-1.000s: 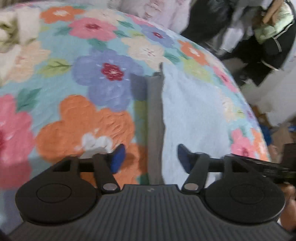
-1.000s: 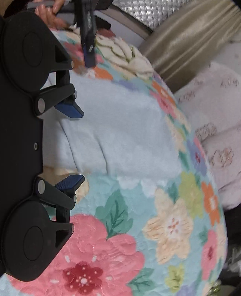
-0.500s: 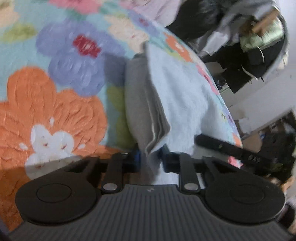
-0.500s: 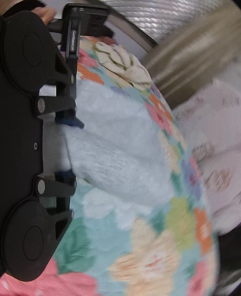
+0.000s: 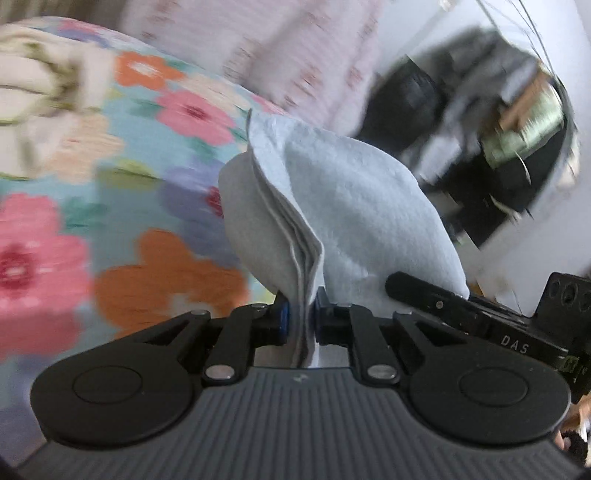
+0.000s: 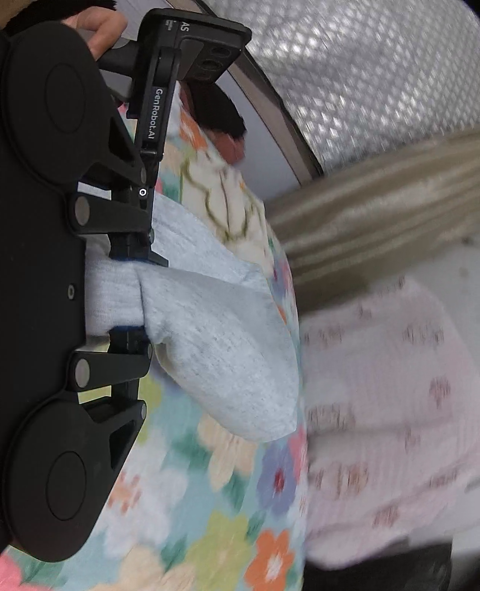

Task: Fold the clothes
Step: 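Lift the folded grey shirt with both grippers and carry it onto the white garment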

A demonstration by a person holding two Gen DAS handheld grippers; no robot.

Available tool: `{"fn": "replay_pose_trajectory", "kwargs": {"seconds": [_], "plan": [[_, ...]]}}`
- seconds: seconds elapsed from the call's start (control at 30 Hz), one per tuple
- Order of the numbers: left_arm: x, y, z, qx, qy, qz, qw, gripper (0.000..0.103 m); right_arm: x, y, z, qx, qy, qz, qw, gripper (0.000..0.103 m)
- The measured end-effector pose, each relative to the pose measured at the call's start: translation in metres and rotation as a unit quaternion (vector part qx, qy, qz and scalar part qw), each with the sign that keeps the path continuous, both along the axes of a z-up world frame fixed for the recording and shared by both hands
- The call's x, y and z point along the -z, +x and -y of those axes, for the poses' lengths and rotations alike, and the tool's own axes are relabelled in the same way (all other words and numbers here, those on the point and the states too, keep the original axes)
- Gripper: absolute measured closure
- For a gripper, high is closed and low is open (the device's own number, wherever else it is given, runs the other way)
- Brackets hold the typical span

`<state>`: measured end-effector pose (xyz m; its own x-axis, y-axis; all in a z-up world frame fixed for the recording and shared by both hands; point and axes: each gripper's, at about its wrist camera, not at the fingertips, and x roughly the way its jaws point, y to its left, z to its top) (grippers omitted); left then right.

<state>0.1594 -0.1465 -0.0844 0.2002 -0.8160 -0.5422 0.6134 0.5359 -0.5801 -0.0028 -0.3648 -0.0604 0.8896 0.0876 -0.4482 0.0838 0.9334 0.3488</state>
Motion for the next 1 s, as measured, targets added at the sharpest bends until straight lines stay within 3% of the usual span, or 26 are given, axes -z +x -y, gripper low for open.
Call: {"fn": "replay_pose_trajectory", "kwargs": {"seconds": [0.1,0.2,0.3,0.4,0.5,0.63,0.7,0.77,0.83,0.93,1.0], "plan": [[-0.013,0.005,-0.043,-0.064,0.016,0.015,0.9977,0.091,-0.01,0.031,-0.027,-0.051,-0.006,0.002,0.999,0.072],[-0.025,0.011,-0.095,-0.135,0.04,0.029,0.9896,0.091,-0.021,0.075,-0.069,-0.121,-0.028,0.002,0.992,0.072],[-0.038,0.016,-0.154,-0.212,0.039,0.038,0.9757,0.091,-0.036,0.119,-0.118,-0.197,-0.053,0.008,0.979,0.072],[-0.052,0.021,-0.213,-0.285,0.025,0.056,0.9565,0.091,-0.055,0.168,-0.17,-0.276,-0.08,0.014,0.958,0.072],[-0.067,0.027,-0.269,-0.37,0.021,0.082,0.9251,0.091,-0.076,0.223,-0.227,-0.354,-0.111,0.02,0.928,0.073],[-0.079,0.019,-0.337,-0.474,0.025,0.124,0.8715,0.091,-0.096,0.287,-0.301,-0.438,-0.071,0.028,0.896,0.073],[-0.075,0.017,-0.365,-0.511,0.027,0.121,0.8508,0.092,-0.099,0.306,-0.342,-0.478,-0.071,0.04,0.874,0.073],[-0.056,0.025,-0.391,-0.546,0.03,0.078,0.8339,0.091,-0.092,0.325,-0.376,-0.511,-0.072,0.036,0.856,0.073],[-0.023,0.038,-0.413,-0.571,0.03,0.004,0.8203,0.091,-0.065,0.349,-0.404,-0.528,-0.081,-0.005,0.846,0.072],[0.031,0.055,-0.442,-0.582,0.024,-0.097,0.8066,0.088,-0.013,0.379,-0.432,-0.493,-0.081,-0.105,0.86,0.064],[0.043,0.058,-0.457,-0.578,-0.021,-0.126,0.8058,0.086,0.017,0.38,-0.428,-0.451,-0.064,-0.147,0.878,0.055]]}}
